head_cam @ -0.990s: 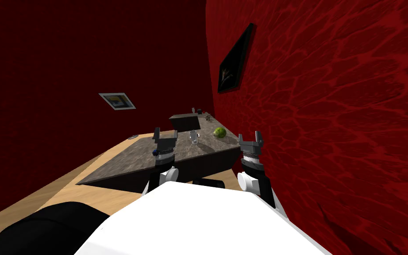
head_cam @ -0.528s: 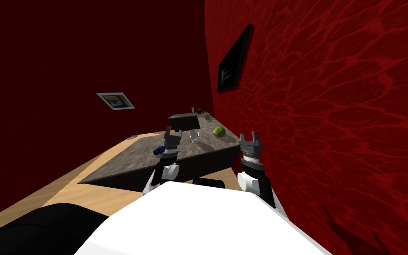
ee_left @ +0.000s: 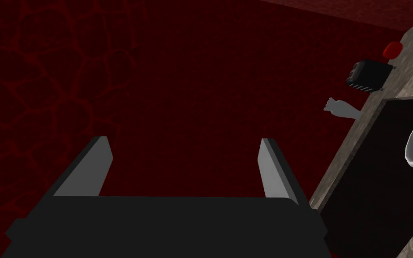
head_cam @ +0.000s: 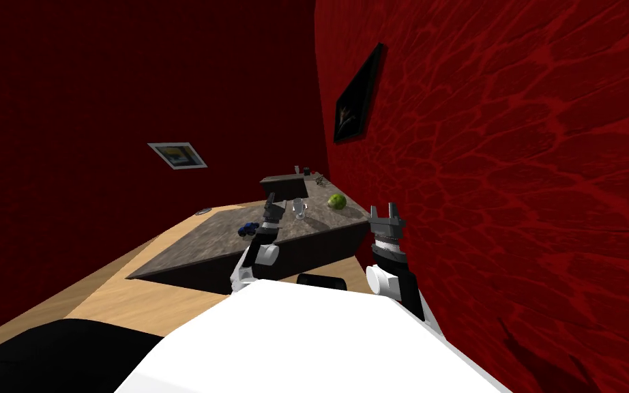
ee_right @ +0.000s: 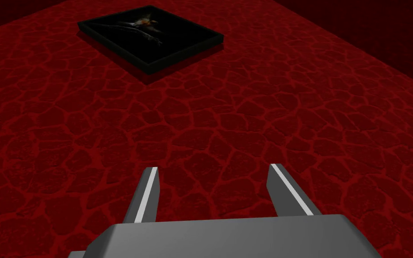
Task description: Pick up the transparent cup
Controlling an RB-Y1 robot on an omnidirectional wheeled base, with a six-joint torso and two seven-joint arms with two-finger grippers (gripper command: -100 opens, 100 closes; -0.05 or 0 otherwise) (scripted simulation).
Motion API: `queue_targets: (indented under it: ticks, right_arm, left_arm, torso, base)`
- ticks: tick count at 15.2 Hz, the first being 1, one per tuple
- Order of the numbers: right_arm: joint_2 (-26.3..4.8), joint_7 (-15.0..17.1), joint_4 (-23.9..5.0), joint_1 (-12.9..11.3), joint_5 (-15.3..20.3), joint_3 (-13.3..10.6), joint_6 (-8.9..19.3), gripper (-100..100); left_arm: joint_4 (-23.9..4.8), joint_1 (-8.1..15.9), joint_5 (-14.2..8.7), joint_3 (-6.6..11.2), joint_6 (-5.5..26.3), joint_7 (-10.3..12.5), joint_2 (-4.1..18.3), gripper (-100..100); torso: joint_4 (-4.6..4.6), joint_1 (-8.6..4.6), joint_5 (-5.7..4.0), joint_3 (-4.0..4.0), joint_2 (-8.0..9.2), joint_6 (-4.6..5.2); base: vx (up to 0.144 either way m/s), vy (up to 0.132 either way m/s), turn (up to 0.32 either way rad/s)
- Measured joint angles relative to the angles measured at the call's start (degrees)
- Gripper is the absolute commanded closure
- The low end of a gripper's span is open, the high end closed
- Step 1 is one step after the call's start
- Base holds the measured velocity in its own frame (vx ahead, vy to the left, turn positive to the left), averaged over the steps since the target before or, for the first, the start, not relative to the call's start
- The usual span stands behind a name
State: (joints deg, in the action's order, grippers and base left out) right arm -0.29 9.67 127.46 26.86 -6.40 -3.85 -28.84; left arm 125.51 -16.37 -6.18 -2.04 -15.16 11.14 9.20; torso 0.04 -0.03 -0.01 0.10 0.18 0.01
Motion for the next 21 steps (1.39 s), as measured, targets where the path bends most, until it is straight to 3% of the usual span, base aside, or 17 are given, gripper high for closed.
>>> queue_targets:
  ticks: [8, 10, 15, 21]
  right_arm:
    - [0.00, 0.00, 0.00, 0.00, 0.00, 0.00, 0.00, 0]
    - [0.00, 0.00, 0.00, 0.00, 0.00, 0.00, 0.00, 0]
    - [0.00, 0.00, 0.00, 0.00, 0.00, 0.00, 0.00, 0]
    - [0.00, 0.00, 0.00, 0.00, 0.00, 0.00, 0.00, 0]
  left_arm:
    - [-7.19, 9.04, -1.11, 1.51, 9.01, 2.16, 3.29, -100]
    - [-7.71, 10.05, -1.05, 1.40, 11.16, 2.23, 3.27, -100]
    - [-12.12, 15.75, -1.52, 1.91, 17.25, 3.24, 4.43, -100]
    - [-16.16, 20.63, -1.99, 2.32, 23.56, 4.19, 5.31, -100]
  torso:
    - [-0.01, -0.01, 0.00, -0.02, -0.03, 0.01]
    - [-0.02, -0.01, 0.00, -0.04, -0.07, -0.01]
    - [-0.01, -0.02, 0.00, -0.03, -0.05, 0.01]
    - [-0.02, -0.03, -0.01, -0.06, -0.10, -0.01]
  base:
    - [-0.041, -0.009, -0.008]
    - [-0.026, -0.009, -0.002]
    - [-0.038, -0.010, -0.003]
    - [-0.026, -0.012, 0.003]
